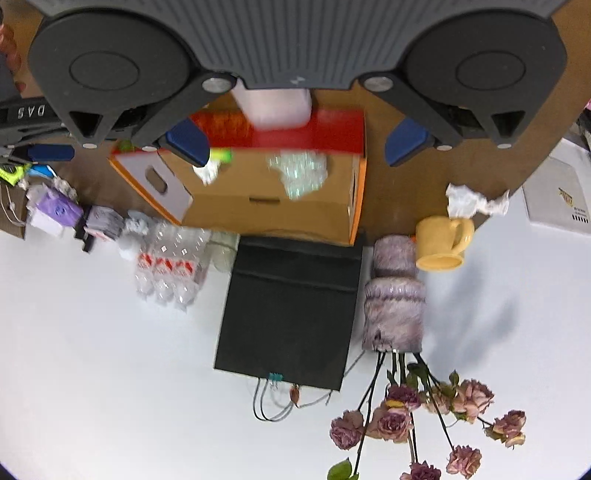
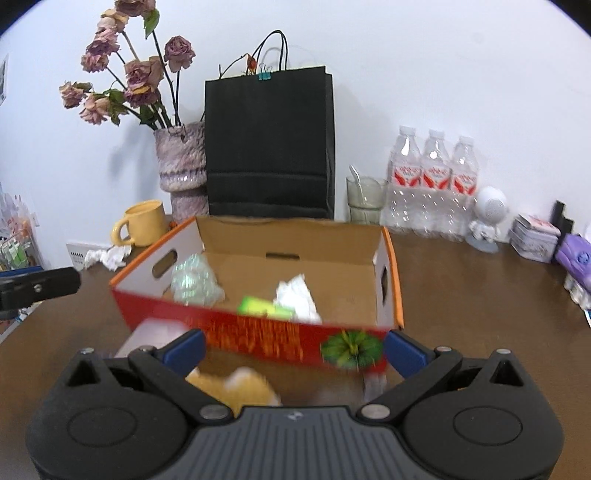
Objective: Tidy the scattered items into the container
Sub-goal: 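Drop white plush toy from right gripper while left drops purple pouch in box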
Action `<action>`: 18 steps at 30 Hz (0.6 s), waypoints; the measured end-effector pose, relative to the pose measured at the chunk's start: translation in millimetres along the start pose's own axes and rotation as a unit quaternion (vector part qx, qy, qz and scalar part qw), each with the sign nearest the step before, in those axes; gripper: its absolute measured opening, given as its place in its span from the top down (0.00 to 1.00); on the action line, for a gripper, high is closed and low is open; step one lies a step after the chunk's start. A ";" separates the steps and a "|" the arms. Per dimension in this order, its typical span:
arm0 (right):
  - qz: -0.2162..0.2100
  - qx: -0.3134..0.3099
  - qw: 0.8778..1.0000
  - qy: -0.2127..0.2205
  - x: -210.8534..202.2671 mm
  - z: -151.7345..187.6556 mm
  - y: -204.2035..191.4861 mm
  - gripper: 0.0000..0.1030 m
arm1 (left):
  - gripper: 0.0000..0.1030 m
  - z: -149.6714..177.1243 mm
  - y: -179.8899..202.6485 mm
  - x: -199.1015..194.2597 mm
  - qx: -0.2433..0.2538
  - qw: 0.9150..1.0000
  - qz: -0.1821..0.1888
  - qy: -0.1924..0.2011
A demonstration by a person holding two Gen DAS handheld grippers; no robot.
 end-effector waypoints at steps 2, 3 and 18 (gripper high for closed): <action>0.001 0.004 1.000 -0.004 -8.0 13.4 0.4 0.00 | 0.00 12.3 0.3 -5.0 0.004 1.000 0.003 -0.012; 0.000 0.006 1.000 -0.008 -10.7 20.5 0.9 0.00 | 0.00 19.7 1.0 -6.4 0.008 1.000 0.006 -0.021; -0.045 -0.001 0.998 -0.052 -3.9 72.7 -49.4 0.00 | 0.00 89.7 -3.6 8.4 0.064 0.994 0.016 -0.092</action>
Point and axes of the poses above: each gripper's, at about its wrist camera, not at the fingertips, and x roughly the way its jaws point, y to its right, z to its underside, the point moved 4 cm from there along x, roughly the way its jaws point, and after that the axes turned 3 degrees about -y, right-handed, at the moved point
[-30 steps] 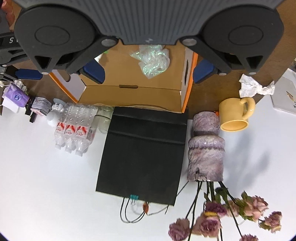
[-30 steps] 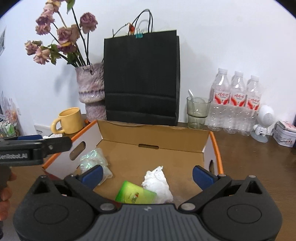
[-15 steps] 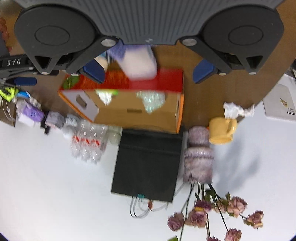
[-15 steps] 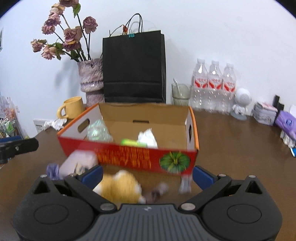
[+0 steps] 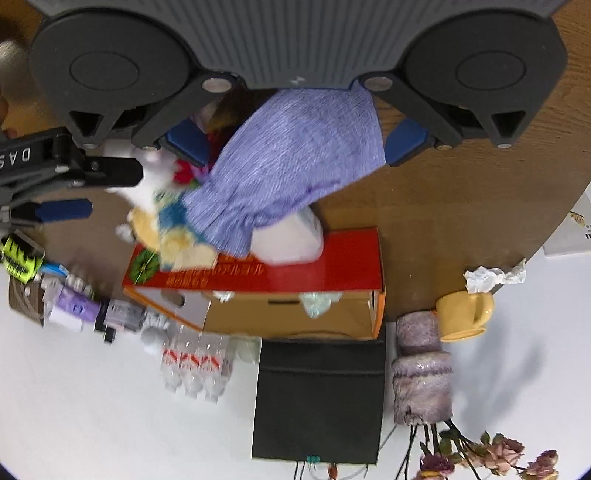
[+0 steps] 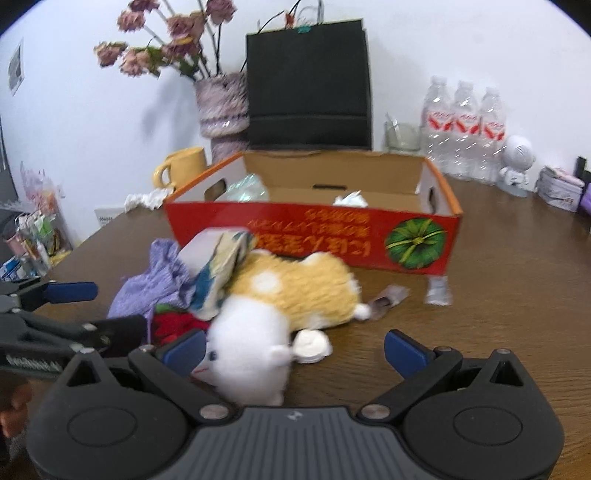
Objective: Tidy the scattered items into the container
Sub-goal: 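Drop white plush toy from right gripper while left drops purple pouch in box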
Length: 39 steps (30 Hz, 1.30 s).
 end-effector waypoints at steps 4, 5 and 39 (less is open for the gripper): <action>0.003 0.011 1.000 -0.012 19.7 -2.1 -7.4 0.06 | 0.09 1.4 -7.7 12.1 -0.024 1.000 0.006 -0.009; 0.003 0.017 1.000 -0.014 22.2 -2.5 -7.0 0.13 | 0.12 1.1 -8.7 12.9 -0.029 0.999 0.011 -0.011; -0.009 0.041 0.989 0.143 -32.3 -82.4 35.8 0.58 | 0.87 -109.7 4.0 -15.2 -0.049 0.989 0.054 0.130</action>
Point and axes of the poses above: each gripper's, at about its wrist camera, not at the fingertips, and x roughly the way its jaws point, y to its right, z to its underside, the point moved 4 cm from there along x, roughly the way its jaws point, and after that the axes turned 3 degrees about -y, right-handed, at the moved point
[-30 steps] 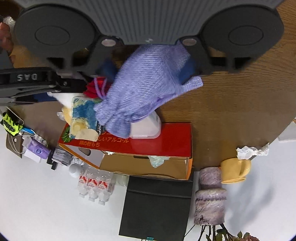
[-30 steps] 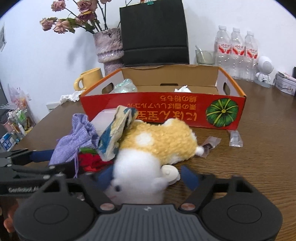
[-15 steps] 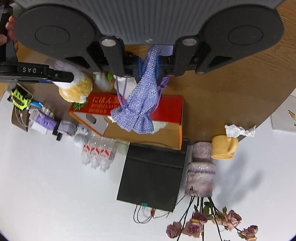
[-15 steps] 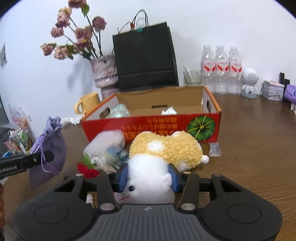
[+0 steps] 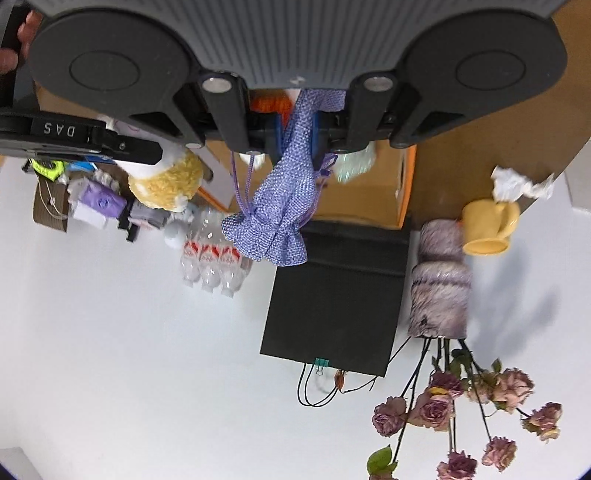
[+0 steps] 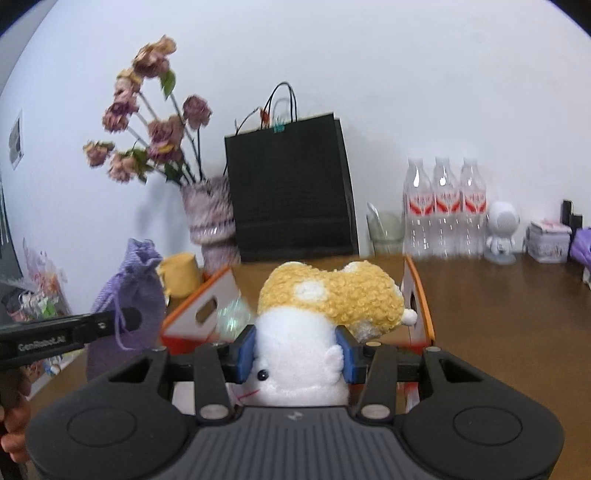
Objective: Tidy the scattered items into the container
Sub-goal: 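Drop white plush toy from right gripper while left drops purple pouch in box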
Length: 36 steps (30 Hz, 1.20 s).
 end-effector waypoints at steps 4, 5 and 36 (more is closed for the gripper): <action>-0.012 0.007 1.000 0.011 32.8 -23.4 6.2 0.58 | 0.87 -15.2 -4.7 44.9 -0.011 1.000 0.002 -0.005; -0.013 0.005 1.000 0.012 43.0 -29.0 7.6 0.58 | 0.87 -17.5 -6.7 55.7 -0.014 1.000 0.001 -0.009; 0.022 -0.046 0.994 -0.096 146.0 -25.3 19.7 0.00 | 0.00 -15.6 -33.1 143.5 0.000 0.994 -0.085 -0.073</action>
Point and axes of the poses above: each gripper's, at about its wrist camera, not at the fingertips, and x roughly the way its jaws point, y to its right, z to its underside, the point moved 4 cm from there along x, roughly the way its jaws point, and after that the axes turned 3 degrees about -y, right-handed, at the moved point
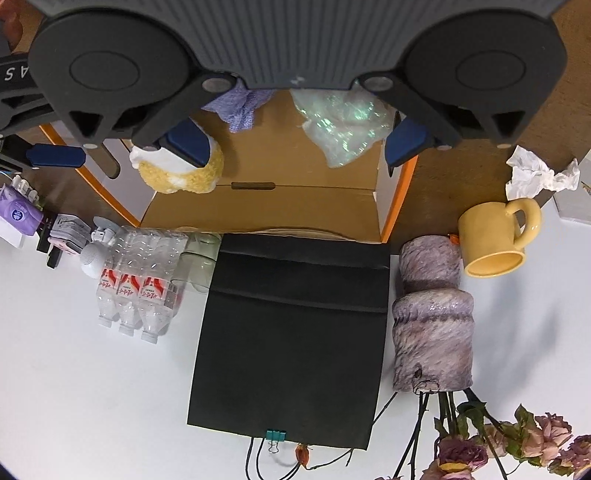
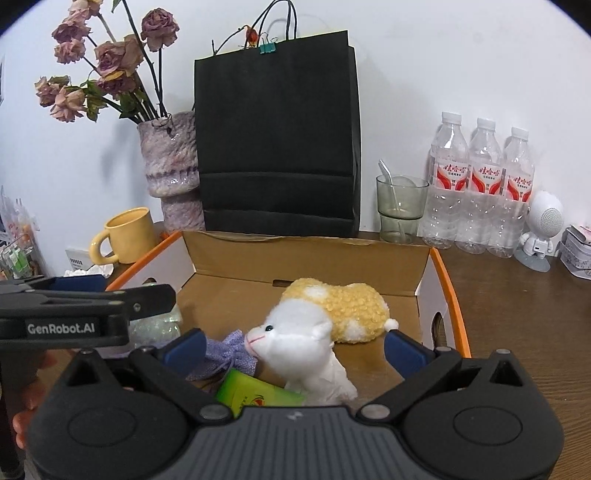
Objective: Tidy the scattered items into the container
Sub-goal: 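Drop white plush toy from right gripper while left drops purple pouch in box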
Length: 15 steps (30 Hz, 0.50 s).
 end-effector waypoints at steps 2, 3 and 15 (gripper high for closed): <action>0.000 -0.001 1.000 0.000 0.7 -0.4 -0.1 0.00 | 0.00 0.3 -0.2 0.4 0.000 1.000 0.000 -0.001; 0.001 -0.001 1.000 0.000 0.7 -0.3 -0.2 0.00 | 0.00 0.3 -0.2 0.7 -0.001 1.000 -0.001 -0.002; 0.002 -0.004 1.000 0.012 -10.7 -0.9 -1.2 0.00 | 0.00 -1.2 1.1 -12.5 -0.002 1.000 0.000 0.014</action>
Point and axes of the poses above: each gripper's, at about its wrist camera, not at the fingertips, and x roughly the way its jaws point, y to its right, z to its underside, the point moved 4 cm from there along x, roughly the way its jaws point, and after that the axes turned 3 degrees about -y, right-handed, at the moved point
